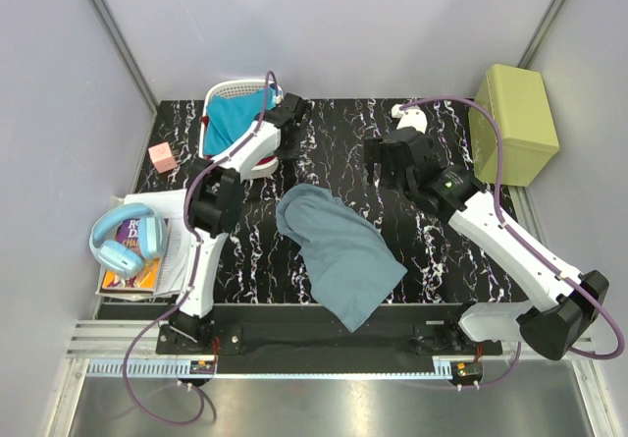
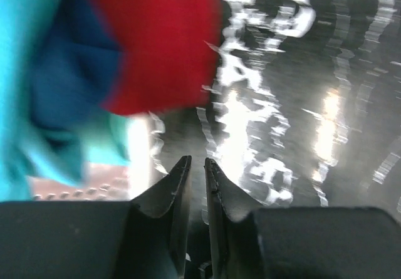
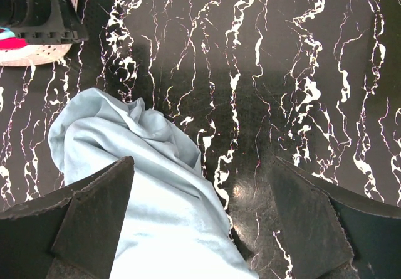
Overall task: Fold and stack the t-shirts
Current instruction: Move the tshirt to the center of the board
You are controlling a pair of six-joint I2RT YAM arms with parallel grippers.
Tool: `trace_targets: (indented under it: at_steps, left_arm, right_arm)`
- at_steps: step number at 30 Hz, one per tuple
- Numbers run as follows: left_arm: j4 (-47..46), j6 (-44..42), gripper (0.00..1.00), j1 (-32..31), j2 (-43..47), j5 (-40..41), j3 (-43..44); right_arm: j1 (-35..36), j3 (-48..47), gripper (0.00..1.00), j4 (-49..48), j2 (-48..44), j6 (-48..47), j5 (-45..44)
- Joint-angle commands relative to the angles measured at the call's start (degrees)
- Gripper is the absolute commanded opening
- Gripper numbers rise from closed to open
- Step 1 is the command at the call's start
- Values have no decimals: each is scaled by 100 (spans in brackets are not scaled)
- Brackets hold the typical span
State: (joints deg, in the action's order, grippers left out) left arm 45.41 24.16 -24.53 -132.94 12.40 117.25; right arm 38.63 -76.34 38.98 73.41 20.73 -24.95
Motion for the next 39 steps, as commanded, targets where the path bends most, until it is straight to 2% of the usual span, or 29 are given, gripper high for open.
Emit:
trace_targets:
  at_steps: [1,24,27,30,31,33,34,39]
  left_arm:
    - [161,89,17,203,-74,104,167]
    - [346,-61,17,1012,102,763,412]
    - [364,-78,20,1012,207,834,404]
    - [268,36,54,898,646,816,193]
    - [241,79,74,759,786,886,62]
    - [22,89,86,582,1331,1106,-105]
    - [-40,36,99,390,1515,1185,-263]
    - [-137,27,99,-191,2665,1563,-650]
  right_arm:
    - [39,22,97,13,-81,-61,-107]
    - [39,198,98,4,-151,-131,-142]
    - [30,198,98,4,-151,-131,-142]
    - [39,180,99,-5,-142,-105,-89]
    - [39,172,100,-5,-151,-96,-54]
    - [39,189,100,-22,-169,-61,-54]
    - [39,198,100,-22,-177,-34,-71]
    - [39,382,100,-40,-265,211,-28]
